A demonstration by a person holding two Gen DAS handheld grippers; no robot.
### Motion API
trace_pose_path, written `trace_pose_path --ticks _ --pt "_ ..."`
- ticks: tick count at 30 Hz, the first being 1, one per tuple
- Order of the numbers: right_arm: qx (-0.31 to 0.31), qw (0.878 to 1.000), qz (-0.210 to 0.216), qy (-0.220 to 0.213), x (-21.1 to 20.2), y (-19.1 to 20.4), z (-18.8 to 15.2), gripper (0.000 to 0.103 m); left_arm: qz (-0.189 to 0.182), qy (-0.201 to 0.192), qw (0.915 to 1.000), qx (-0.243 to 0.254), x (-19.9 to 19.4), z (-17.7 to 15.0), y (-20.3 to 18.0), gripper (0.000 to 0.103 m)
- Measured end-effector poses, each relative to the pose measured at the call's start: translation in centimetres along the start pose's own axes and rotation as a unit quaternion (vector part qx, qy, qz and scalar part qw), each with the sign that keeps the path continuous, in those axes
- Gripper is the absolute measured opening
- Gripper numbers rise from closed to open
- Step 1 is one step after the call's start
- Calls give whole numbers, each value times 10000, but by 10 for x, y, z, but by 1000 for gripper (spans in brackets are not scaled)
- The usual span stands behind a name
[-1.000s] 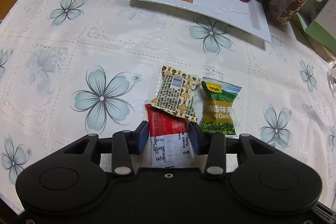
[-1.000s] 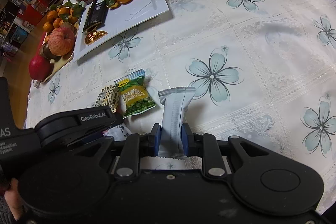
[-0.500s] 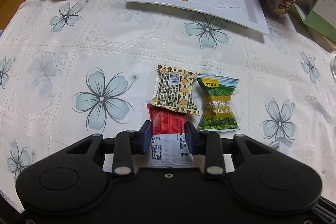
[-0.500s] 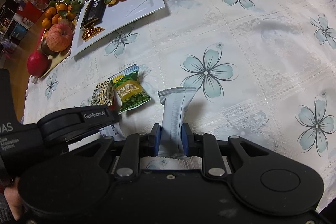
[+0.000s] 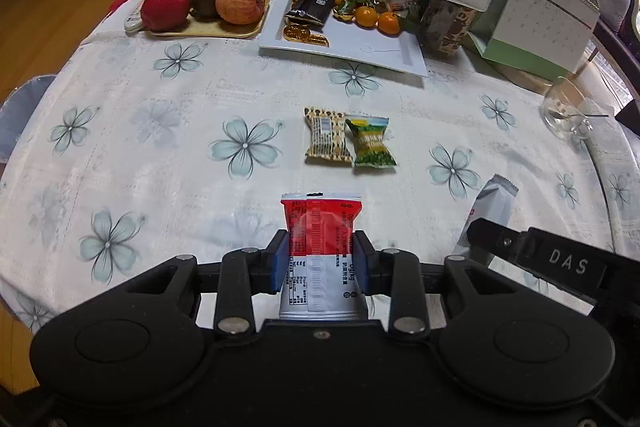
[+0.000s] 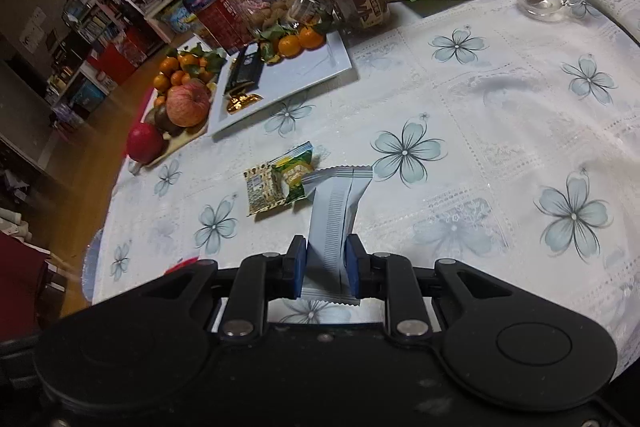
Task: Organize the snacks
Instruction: 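Lift the red-white packet with the left tool while the right tool grasps the white bar, then carry both items over the gold tray and lower them onto it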
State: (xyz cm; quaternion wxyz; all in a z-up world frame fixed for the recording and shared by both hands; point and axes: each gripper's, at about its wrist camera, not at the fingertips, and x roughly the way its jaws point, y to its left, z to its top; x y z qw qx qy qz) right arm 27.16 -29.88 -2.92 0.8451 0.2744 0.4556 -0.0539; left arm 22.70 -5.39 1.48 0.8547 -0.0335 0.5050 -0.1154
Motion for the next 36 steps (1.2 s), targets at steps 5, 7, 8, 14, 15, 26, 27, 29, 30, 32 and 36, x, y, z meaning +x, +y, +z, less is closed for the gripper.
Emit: trace_pose_path --ticks 5,7,8,14,15,26,27,29,30,32,36 --pt "-14 9988 262 -423 -58 -2 -52 23 117 -154 9995 249 -38 -50 -2 42" --pt "-67 9979 308 -560 -77 -3 -73 23 75 -155 9994 316 -50 -67 -2 42" --pt "-104 9976 318 -610 -87 -4 -83 23 43 -138 9993 342 -56 -76 -3 42" --pt "-33 9972 411 -616 -129 -10 -136 23 -65 19 9992 385 -81 -121 -11 42" --pt "18 9973 427 -589 -134 -12 -145 23 -94 41 9993 367 -85 -128 -12 42" --pt "299 9976 522 -353 -171 -26 -214 23 -85 155 9989 423 -114 -180 -23 42" --pt "349 9973 527 -367 -174 -29 -218 23 -32 162 9990 412 -113 -182 -22 42" --pt "415 9972 481 -390 -176 -33 -220 23 141 172 9989 415 -111 -184 -22 42" --pt "430 9972 464 -405 -176 -34 -220 23 210 151 9988 416 -111 -184 -22 42" --pt "439 9971 429 -450 -179 -36 -220 23 286 147 9986 428 -109 -182 -21 42" --pt "412 9978 224 -474 -176 -39 -218 23 341 165 9982 470 -104 -172 -22 42"
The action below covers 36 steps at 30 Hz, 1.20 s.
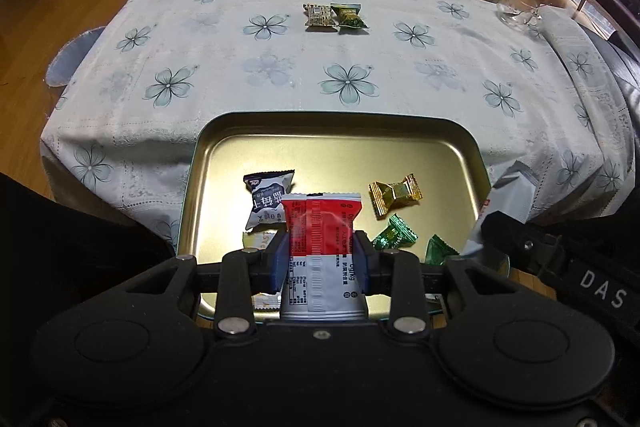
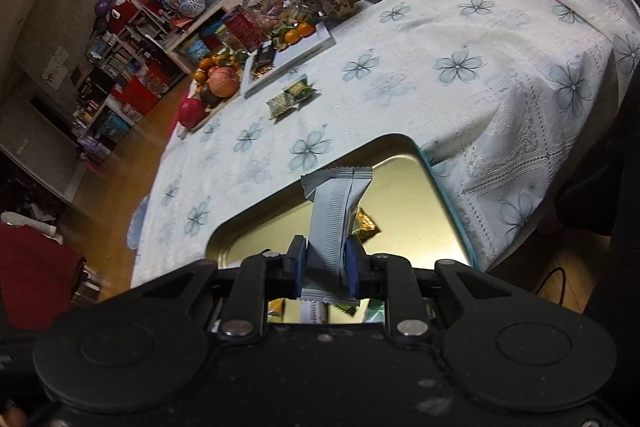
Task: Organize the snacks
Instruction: 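Carry both items over the gold tray and lower them onto it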
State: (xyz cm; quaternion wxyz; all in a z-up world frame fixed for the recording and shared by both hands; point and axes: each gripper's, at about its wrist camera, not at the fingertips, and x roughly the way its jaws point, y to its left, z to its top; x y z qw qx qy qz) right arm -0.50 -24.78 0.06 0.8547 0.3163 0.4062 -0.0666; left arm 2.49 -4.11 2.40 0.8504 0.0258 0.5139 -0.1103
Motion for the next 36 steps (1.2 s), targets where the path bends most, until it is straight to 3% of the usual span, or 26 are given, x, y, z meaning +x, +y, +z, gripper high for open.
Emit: trace_pose_path --ticks 14,25,36 --pt "161 9992 -282 239 24 -15 10 23 31 -130 9998 -119 17 34 8 43" --pt "-194 9990 -410 43 37 -2 26 25 60 168 9986 -502 28 22 26 43" --pt "-215 9989 -405 65 28 -7 21 27 147 158 9991 -351 24 13 19 43"
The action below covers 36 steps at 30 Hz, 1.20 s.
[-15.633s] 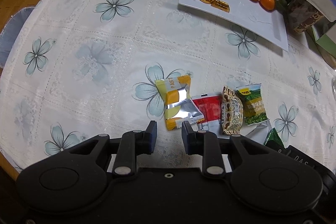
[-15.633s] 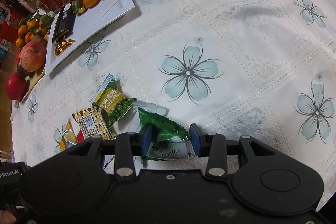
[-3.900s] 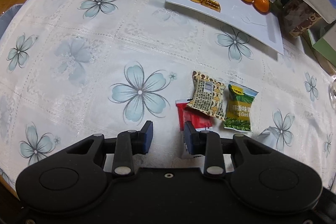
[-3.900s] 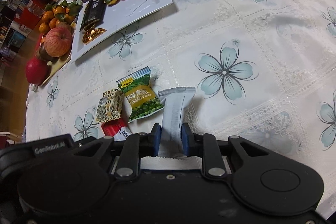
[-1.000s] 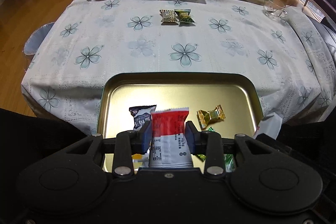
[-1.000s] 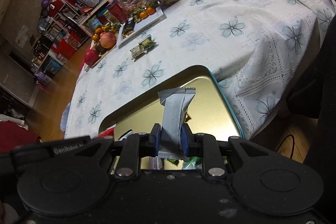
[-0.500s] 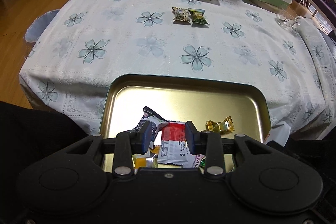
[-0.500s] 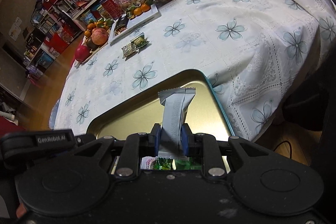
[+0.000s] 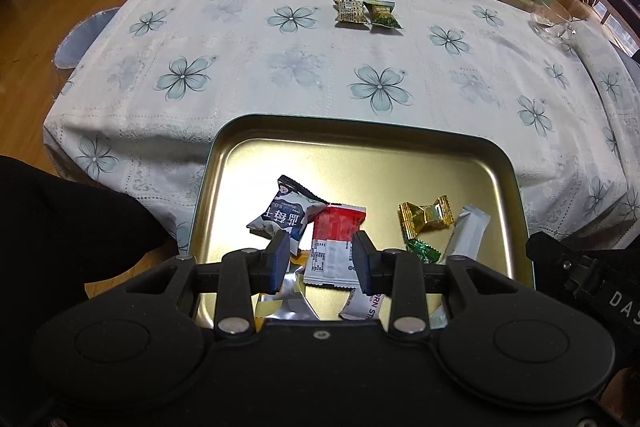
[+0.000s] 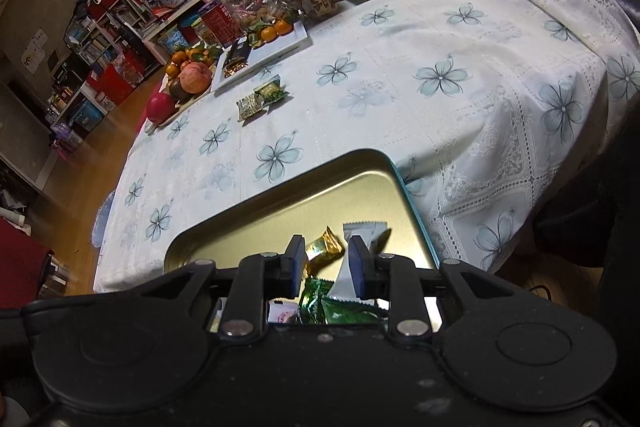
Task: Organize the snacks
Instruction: 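Open both tools to release the red-white packet and white bar on the tray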
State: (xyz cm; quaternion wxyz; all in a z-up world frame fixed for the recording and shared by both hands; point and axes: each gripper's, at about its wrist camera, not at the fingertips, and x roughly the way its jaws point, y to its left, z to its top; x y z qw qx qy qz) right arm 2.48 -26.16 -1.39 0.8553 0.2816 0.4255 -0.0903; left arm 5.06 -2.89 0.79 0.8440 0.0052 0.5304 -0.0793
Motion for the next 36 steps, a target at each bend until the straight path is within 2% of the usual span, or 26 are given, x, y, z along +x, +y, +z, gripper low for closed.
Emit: trace_pose_path --ticks 16,22,36 --pt "-111 9997 99 210 6 9 -7 27 162 97 9998 114 4 -1 -3 43" --pt "-118 9989 99 433 16 12 -6 27 348 353 9987 113 16 2 -1 43" --pt "-564 9928 -109 1049 48 25 -1 27 420 926 9947 126 42 9 1 43"
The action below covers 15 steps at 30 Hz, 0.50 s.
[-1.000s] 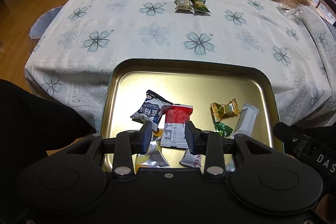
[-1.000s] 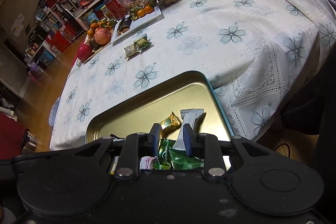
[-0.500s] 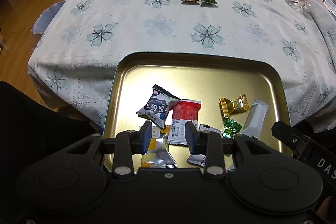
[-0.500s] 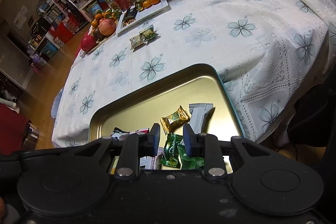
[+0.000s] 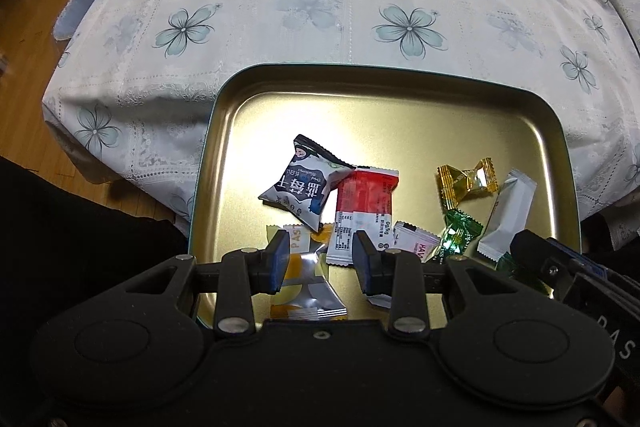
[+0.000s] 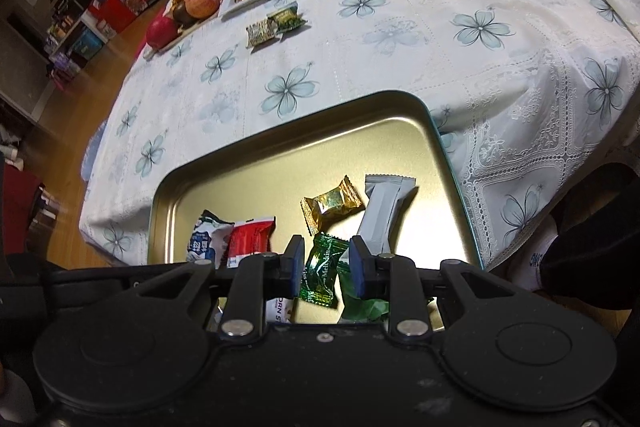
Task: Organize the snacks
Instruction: 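Open both tools to release the red-white packet and white bar on the tray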
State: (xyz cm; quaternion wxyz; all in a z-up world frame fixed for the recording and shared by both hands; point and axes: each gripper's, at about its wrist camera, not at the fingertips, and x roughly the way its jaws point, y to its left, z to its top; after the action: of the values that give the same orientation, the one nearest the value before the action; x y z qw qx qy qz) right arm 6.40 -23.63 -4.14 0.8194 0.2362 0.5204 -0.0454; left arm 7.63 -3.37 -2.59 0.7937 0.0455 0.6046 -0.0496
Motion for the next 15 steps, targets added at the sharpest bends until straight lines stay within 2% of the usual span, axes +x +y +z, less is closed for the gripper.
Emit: trace_pose_path --ticks 11,15 --pt "-457 9958 -320 719 34 6 18 27 -16 670 9978 -15 23 15 3 43" --pt "-441 9921 -259 1144 47 5 30 27 -104 1001 9949 -73 30 24 8 43"
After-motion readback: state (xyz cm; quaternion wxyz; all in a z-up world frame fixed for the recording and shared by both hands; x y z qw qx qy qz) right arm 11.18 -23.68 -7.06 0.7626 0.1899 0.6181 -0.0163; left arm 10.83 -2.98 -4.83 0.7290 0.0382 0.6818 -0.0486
